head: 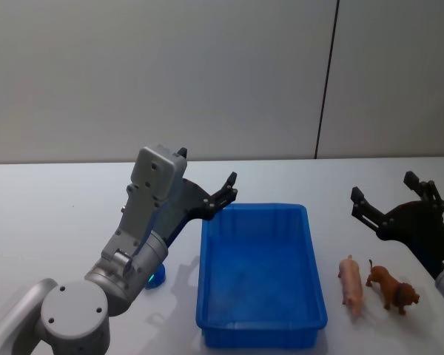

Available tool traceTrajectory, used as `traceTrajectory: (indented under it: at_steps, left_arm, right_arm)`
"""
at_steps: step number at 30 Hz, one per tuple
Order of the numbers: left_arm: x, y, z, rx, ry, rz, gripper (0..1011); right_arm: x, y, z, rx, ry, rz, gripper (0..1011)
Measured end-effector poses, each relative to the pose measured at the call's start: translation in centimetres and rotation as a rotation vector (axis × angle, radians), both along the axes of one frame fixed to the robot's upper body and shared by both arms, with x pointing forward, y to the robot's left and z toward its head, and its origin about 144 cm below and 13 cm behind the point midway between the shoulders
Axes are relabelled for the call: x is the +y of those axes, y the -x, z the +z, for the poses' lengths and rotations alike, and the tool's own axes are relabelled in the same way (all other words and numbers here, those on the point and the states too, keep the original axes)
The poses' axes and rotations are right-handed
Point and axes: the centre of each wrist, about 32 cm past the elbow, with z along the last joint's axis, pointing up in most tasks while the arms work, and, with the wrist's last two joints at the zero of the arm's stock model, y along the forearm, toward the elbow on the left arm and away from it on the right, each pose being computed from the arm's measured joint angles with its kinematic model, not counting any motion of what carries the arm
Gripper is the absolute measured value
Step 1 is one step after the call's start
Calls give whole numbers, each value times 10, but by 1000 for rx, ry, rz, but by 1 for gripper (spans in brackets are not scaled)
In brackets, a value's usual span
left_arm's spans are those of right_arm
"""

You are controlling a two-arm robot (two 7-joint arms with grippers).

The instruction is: Pick up the two dolls from the table and place them into the box.

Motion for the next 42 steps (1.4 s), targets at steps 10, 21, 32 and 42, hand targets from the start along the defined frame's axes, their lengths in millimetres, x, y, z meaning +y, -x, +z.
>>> traceTrajectory:
  at_steps: [10,21,32,42]
  left_arm:
    - [0,0,0,0,0,0,1001]
    - [0,0,0,0,0,0,1001]
    - [0,0,0,0,0,0,1001]
    - [0,0,0,0,0,0,1001]
  right_arm:
    - [0,0,0,0,0,0,1001]
    - [-2,0,-1,3,3,2,1001]
    - [-26,-1,-10,59,35,27,1001]
    - [-58,3,-21,146,77,57,1001]
